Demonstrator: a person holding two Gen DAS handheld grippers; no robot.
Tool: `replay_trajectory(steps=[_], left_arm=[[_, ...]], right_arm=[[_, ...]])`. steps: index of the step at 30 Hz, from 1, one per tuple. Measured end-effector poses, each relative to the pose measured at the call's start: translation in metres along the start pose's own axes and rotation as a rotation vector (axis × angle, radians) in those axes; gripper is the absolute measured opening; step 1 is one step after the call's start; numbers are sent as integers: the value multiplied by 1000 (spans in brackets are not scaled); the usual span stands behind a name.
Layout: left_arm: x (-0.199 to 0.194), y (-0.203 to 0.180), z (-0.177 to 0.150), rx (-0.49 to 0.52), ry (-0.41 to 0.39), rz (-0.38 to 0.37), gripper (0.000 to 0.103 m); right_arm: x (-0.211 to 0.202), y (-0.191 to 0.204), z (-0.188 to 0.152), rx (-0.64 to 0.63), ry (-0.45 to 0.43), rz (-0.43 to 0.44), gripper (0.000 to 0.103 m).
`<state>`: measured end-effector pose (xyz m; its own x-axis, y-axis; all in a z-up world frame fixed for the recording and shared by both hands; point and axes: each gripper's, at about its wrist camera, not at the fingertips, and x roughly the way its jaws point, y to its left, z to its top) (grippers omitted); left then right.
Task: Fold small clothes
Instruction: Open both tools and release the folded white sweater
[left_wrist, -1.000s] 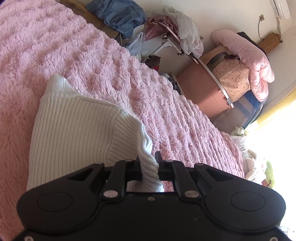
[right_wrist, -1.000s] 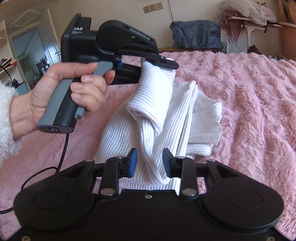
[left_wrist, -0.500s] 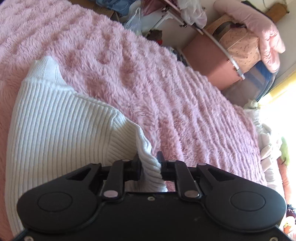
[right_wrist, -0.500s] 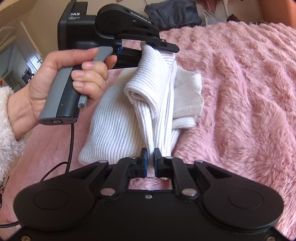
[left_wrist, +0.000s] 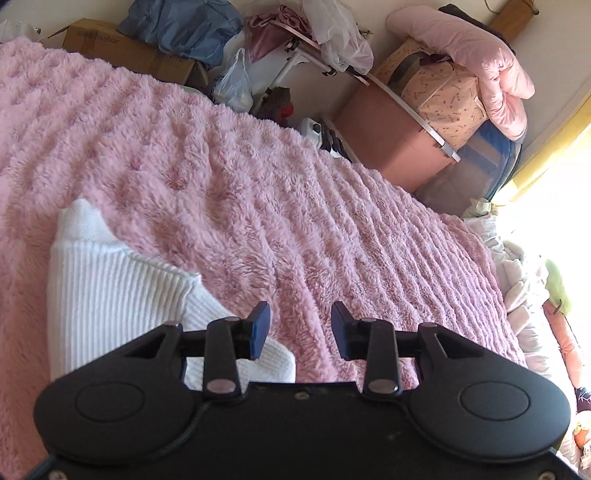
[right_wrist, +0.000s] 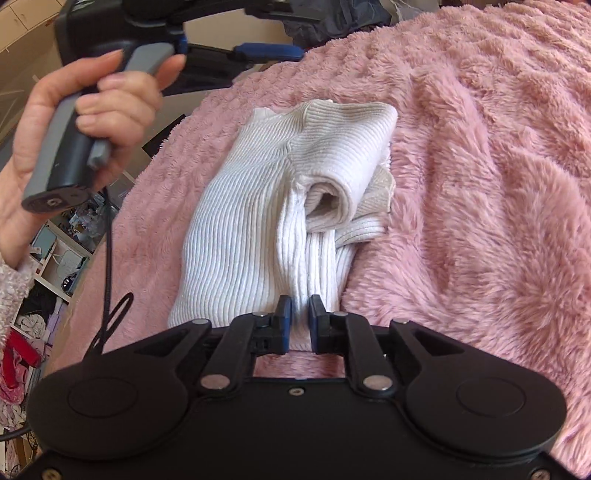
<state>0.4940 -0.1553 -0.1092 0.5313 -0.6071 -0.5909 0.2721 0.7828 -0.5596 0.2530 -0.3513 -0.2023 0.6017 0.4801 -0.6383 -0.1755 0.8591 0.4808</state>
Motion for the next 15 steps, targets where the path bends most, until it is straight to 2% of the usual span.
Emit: replay_trajectory(steps=[4, 7, 9, 10, 11, 13, 14, 15], left_arm=[[-41, 27, -34, -54, -11, 28, 36], [-66, 47, -67, -94, -14, 40, 36], [-73, 56, -84, -134, -7, 6, 36], [-75, 60, -92, -157, -3, -18, 36], [-77, 62, -98, -165, -2, -34, 36], [-80, 61, -110, -147, -12, -29, 36], [-81, 60, -115, -130, -19, -22, 36], [-83, 60, -120, -121, -25, -28, 36]], right_arm=[[-20, -4, 10, 27, -96, -11, 13], [-25, 1, 20, 20, -213, -48, 13], [-19, 6, 29, -10, -301, -82, 13], [-15, 9, 32, -29, -342, -64, 15], [-12, 11, 32, -41, -361, -38, 15], [-1, 15, 31, -65, -345, 11, 15], [7, 15, 31, -86, -336, 19, 15], [11, 21, 27, -100, -323, -13, 15]])
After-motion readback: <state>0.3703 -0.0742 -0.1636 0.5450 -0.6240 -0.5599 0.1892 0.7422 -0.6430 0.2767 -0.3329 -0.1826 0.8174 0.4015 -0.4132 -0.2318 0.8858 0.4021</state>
